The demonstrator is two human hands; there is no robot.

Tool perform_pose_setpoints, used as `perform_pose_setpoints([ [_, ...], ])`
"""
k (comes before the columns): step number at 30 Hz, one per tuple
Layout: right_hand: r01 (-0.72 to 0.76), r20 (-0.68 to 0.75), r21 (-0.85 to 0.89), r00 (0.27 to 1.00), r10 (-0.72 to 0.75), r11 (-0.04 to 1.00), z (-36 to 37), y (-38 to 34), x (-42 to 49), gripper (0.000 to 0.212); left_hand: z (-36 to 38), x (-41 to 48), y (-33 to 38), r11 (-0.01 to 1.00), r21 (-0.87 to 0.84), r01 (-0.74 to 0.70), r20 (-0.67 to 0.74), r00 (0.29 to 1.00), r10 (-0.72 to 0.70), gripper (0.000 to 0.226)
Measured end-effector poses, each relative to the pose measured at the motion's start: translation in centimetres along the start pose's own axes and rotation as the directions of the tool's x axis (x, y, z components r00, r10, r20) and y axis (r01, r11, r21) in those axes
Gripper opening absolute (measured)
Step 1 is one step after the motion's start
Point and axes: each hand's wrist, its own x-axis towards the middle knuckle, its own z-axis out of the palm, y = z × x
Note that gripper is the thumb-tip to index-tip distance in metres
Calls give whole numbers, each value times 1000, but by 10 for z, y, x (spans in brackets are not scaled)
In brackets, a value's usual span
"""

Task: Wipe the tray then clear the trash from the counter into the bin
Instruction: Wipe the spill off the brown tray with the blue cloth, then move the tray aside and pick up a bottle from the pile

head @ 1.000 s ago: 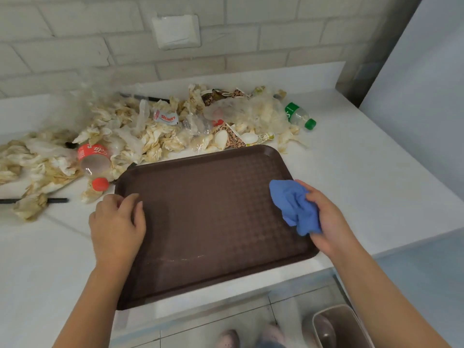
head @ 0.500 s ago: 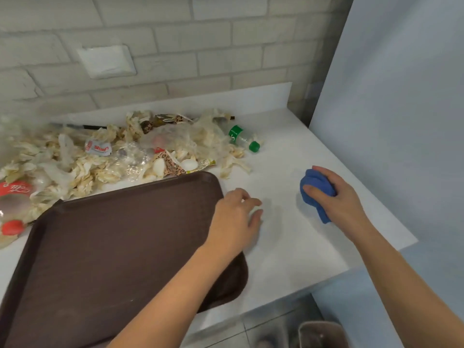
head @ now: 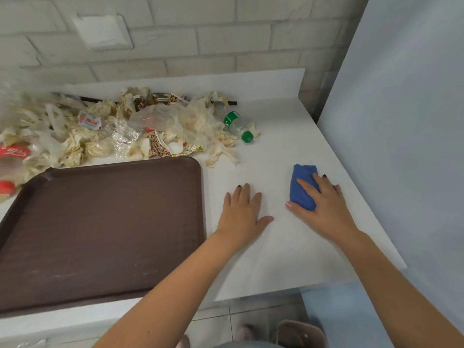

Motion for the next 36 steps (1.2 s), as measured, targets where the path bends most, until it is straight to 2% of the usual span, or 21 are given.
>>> perform_pose_setpoints([
  [3,45,-94,-5,995,-45,999,-8,-24,-1,88,-12,-12,-5,975,-221,-10,-205,978,-36,57],
  [6,160,-181,219,976,-121,962,-8,-70,-7,64,-28,-32,-28,939,-342,33,-357,920,-163,41],
  [8,224,-185,348,968,-168,910,-1,-103,-9,40,-39,-51,-48,920,-389,59,-419,877,-234,31],
  [10,283,-163,373,958,-238,884,8,-137,-11,28,-53,-74,-71,903,-422,85,-478,825,-301,23],
  [13,257,-68,377,966,-250,890,20,-178,-12,33,-73,-117,-110,882,-434,182,-543,729,-417,18],
  [18,109,87,183,988,-127,977,40,-224,-22,54,-84,-199,-209,725,-470,504,-485,538,-689,25],
  [21,-9,121,95,993,-3,995,53,-238,-27,60,-79,-236,-270,560,-415,717,-405,406,-819,36],
  [23,-81,98,45,992,76,996,59,-244,-28,52,-76,-250,-301,440,-343,830,-305,345,-888,41],
  [25,-137,38,65,990,135,988,63,-249,-30,37,-71,-255,-326,419,-327,847,-186,377,-907,40],
  [28,-195,-39,148,978,203,970,67,-255,-35,31,-64,-254,-350,501,-398,768,-128,494,-860,29],
  [33,-227,-119,379,950,290,897,60,-276,-65,29,-73,-269,-361,563,-598,570,-218,560,-799,22],
  [36,-186,-169,555,929,329,811,49,-304,-81,31,-97,-287,-370,583,-685,437,-322,536,-780,24],
])
